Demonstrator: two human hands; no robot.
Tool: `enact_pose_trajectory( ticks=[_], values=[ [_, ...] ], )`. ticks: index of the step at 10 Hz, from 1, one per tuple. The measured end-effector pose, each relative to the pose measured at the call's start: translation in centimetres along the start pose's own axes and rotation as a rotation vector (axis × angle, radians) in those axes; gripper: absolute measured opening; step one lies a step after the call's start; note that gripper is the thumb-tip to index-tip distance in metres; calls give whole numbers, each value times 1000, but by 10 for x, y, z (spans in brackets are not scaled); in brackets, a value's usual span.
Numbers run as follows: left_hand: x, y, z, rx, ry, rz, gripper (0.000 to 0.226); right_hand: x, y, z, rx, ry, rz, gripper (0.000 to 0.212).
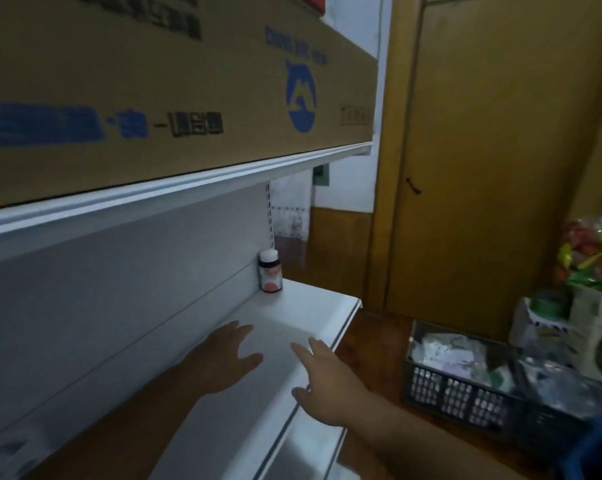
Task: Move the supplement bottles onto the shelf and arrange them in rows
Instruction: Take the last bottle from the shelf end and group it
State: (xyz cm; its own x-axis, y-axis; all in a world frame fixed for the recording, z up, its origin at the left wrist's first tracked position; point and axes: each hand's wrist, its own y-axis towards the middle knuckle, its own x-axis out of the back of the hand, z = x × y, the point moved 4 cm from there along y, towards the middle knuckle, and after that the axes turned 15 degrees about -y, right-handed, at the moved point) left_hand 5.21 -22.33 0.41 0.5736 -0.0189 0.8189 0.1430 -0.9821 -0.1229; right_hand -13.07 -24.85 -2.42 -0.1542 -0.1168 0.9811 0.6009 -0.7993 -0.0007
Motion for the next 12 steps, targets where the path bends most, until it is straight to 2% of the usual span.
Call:
enact_pose_trajectory(
  ticks=[2,3,4,5,6,7,8,9,10,11,12],
  values=[
    [-2,89,6,155,-25,-130,71,-8,141,-59,126,32,40,75],
    [1,120,6,253,-28,-191,70,-7,212,-82,103,131,56,76],
    [0,134,2,305,-35,-234,68,-1,269,-90,107,357,-21,66],
    [-3,133,2,334,-62,-274,67,-1,316,-95,10,565,-73,63],
    [-6,117,10,391,-82,-299,67,-12,344,-84,-40,723,-13,46],
    [-1,95,15,433,-93,-360,65,-23,352,-81,-154,754,-18,54],
    [2,70,20,450,-101,-424,64,-34,354,-70,-274,981,158,45],
    [5,36,25,471,-166,-480,71,-47,298,-21,2,844,403,37],
    [15,-7,21,449,-345,-601,90,-3,219,43,329,968,422,42],
    [32,-85,12,358,-581,-742,110,23,134,115,565,1078,589,35],
    [43,-184,9,339,-651,-843,116,35,58,181,720,1061,596,50]
  ],
)
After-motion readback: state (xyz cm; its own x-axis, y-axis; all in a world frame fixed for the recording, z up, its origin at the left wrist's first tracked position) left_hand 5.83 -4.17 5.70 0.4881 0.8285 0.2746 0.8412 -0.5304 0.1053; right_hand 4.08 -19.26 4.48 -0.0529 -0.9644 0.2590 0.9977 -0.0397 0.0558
